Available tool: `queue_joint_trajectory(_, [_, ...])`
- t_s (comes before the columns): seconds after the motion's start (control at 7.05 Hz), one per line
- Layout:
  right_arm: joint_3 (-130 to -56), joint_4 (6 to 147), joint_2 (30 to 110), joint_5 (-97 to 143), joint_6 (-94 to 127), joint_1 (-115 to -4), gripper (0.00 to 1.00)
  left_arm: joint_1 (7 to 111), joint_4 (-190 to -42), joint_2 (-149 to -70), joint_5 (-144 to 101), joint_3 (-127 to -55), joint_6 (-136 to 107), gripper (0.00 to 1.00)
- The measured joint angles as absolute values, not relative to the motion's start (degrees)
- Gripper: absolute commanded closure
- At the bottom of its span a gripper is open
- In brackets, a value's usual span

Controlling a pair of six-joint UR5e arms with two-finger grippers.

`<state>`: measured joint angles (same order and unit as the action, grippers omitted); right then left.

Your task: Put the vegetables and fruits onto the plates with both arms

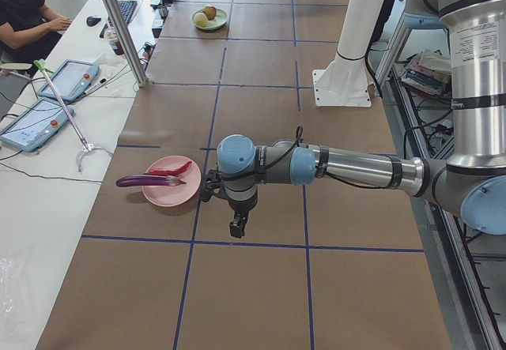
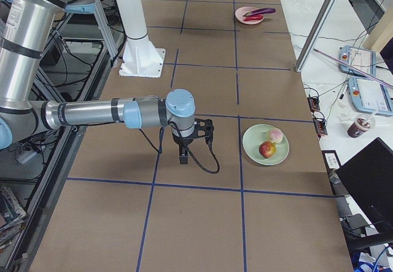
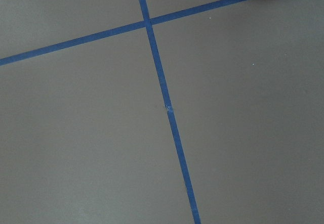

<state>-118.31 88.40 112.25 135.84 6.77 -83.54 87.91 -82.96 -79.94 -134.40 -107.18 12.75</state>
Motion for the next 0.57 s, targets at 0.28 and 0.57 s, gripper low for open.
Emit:
queue_joint_trajectory(0.28, [-118.6,88.14,112.25,135.72,6.8,-83.53,0.0,87.96,-83.07,-78.54,-136.47,-108.09,12.56,0.0])
queue_joint_trajectory(0.57, [-118.63,88.09,112.21,135.71,6.78,-83.5,0.0,88.04,-82.88,-78.46,-136.41,-108.81,12.48,0.0])
